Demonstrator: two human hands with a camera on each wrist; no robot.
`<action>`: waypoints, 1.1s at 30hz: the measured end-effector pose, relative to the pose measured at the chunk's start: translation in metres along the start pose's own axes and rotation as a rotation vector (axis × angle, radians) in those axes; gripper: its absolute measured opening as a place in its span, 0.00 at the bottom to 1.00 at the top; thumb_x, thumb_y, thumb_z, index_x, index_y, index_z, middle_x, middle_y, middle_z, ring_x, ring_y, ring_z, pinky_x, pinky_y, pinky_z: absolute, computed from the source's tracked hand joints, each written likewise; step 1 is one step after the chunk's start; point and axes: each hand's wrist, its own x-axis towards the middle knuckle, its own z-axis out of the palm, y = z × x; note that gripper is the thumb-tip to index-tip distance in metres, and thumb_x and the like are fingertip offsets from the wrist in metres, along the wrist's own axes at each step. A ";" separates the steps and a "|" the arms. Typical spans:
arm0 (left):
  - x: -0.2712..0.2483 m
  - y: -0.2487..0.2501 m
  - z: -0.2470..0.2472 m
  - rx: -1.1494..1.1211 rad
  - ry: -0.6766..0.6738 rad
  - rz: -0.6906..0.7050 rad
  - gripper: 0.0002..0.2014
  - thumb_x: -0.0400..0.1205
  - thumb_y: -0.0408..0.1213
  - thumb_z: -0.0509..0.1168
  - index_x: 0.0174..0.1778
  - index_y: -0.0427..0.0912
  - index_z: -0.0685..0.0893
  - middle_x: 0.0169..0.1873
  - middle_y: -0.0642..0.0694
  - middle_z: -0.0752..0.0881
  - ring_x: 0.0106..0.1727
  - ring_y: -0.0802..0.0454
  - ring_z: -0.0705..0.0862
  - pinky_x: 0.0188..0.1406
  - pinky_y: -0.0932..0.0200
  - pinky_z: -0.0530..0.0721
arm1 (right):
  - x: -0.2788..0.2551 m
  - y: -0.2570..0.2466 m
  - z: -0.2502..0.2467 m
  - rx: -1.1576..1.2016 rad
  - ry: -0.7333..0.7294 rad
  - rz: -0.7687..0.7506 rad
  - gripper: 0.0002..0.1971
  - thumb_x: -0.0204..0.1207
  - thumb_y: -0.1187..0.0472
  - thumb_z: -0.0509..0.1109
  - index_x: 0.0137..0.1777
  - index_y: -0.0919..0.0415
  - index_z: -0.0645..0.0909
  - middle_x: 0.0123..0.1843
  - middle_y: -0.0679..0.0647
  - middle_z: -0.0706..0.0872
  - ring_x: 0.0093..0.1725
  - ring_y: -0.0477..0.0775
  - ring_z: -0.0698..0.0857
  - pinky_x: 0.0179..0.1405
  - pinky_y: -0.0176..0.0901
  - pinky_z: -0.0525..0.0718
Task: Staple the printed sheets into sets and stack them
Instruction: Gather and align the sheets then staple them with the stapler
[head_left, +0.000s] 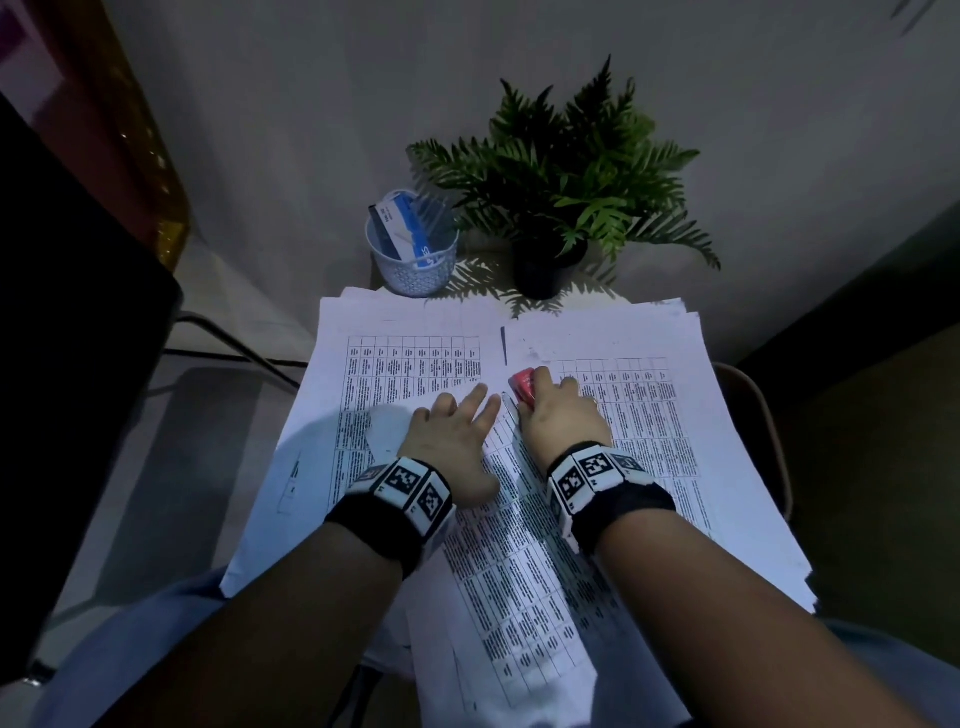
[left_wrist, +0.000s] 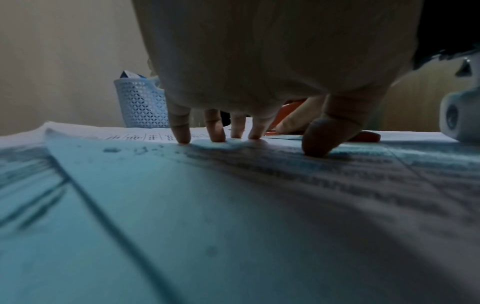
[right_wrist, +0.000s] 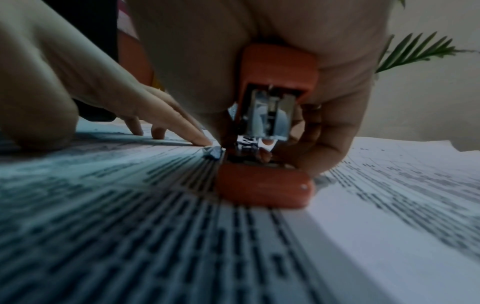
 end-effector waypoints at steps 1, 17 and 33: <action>0.000 0.000 0.000 0.005 -0.003 0.002 0.46 0.74 0.54 0.60 0.83 0.52 0.41 0.83 0.50 0.42 0.78 0.42 0.54 0.75 0.44 0.60 | 0.001 -0.001 0.000 0.003 0.001 -0.002 0.21 0.84 0.50 0.55 0.72 0.58 0.62 0.62 0.64 0.75 0.59 0.67 0.78 0.42 0.50 0.75; -0.001 0.003 -0.008 -0.021 -0.035 -0.006 0.46 0.75 0.52 0.61 0.83 0.52 0.40 0.83 0.50 0.44 0.77 0.42 0.56 0.73 0.44 0.65 | 0.009 0.007 -0.007 0.135 -0.013 -0.016 0.20 0.81 0.48 0.59 0.69 0.57 0.67 0.52 0.64 0.84 0.50 0.65 0.84 0.43 0.47 0.78; -0.003 -0.004 -0.016 -0.169 -0.084 -0.031 0.41 0.77 0.42 0.64 0.83 0.54 0.50 0.83 0.53 0.48 0.81 0.46 0.53 0.76 0.46 0.67 | 0.010 0.010 -0.007 0.170 -0.051 0.004 0.21 0.82 0.48 0.58 0.71 0.56 0.64 0.51 0.63 0.83 0.43 0.61 0.81 0.43 0.47 0.80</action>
